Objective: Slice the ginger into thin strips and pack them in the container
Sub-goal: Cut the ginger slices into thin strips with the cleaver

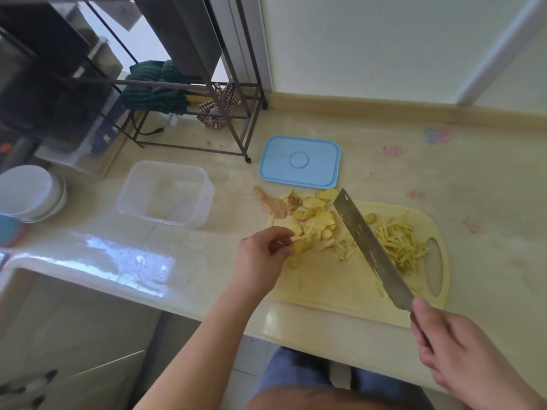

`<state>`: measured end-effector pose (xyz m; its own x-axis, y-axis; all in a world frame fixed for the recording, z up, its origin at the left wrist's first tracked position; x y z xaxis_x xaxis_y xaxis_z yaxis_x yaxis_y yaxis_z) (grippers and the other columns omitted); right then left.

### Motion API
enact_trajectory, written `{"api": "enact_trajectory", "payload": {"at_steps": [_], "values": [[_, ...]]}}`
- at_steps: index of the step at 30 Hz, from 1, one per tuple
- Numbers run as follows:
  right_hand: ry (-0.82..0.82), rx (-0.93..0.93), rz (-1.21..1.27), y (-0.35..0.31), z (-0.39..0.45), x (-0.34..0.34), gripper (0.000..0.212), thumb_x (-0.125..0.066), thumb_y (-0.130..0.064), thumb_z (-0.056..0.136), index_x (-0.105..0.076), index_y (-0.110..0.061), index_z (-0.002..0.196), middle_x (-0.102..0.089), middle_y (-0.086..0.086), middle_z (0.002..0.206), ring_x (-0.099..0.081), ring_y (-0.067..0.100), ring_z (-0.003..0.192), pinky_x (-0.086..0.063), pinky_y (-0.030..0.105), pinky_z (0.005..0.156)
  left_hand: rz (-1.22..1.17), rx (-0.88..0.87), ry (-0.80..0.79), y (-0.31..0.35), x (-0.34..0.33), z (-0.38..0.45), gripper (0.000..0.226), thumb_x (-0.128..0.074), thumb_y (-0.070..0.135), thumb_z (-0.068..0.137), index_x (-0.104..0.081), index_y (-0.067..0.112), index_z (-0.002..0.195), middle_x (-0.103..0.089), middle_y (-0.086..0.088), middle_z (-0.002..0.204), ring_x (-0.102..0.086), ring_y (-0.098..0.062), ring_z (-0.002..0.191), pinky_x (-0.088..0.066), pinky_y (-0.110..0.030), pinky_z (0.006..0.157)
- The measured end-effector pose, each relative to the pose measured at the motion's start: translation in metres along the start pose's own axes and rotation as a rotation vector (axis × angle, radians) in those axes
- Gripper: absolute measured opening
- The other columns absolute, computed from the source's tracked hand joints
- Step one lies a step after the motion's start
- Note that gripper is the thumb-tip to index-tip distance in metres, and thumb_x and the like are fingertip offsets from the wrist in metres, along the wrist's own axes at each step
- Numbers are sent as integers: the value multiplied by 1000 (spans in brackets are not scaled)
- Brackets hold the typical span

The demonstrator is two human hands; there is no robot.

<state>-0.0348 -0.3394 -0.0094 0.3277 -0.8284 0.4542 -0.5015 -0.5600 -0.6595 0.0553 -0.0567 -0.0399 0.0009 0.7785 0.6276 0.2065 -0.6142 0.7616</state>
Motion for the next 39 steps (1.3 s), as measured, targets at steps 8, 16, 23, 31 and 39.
{"api": "enact_trajectory", "payload": {"at_steps": [8,16,23,31,39], "values": [[8,-17,-1,4,-4,1,89,-29,-101,51,-44,-14,63,-35,1,45,-28,15,39,-25,20,38,193,-328,-36,17,-27,17,16,-78,-2,75,-77,7,88,-72,-3,83,-63,-18,76,-54,-27,69],[5,-32,-3,8,-5,-4,87,-27,-102,48,-45,-18,60,-36,0,45,-30,16,41,-26,23,43,319,-245,-9,25,-30,-1,12,-72,10,81,-74,12,92,-69,0,81,-61,-23,83,-54,-35,75],[1,-9,-13,6,-2,-6,85,-26,-99,54,-46,-17,62,-36,1,45,-31,16,42,-27,23,45,269,-119,-274,19,-48,-32,12,-67,31,90,-72,27,100,-67,14,87,-52,-5,88,-40,-16,71],[7,-16,-2,9,-1,-4,85,-29,-98,56,-44,-15,63,-34,3,46,-27,17,44,-24,24,43,420,-244,97,5,-19,-26,24,-77,21,82,-75,18,106,-67,-1,102,-61,-27,87,-53,-38,73],[2,-13,-18,11,-1,-2,86,-27,-100,55,-44,-15,63,-34,2,46,-28,17,44,-25,24,43,365,-302,67,5,-20,-27,17,-86,17,72,-78,23,86,-70,6,87,-59,-23,81,-49,-38,70]]}}
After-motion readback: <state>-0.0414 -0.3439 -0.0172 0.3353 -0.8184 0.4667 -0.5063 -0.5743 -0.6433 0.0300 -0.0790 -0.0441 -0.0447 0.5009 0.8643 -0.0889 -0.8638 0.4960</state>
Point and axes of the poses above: each hand's wrist, its own z-axis towards the middle knuckle, its own x-axis out of the back of the hand, y = z × x, the point moved 7 cm from there along z, towards the middle knuckle
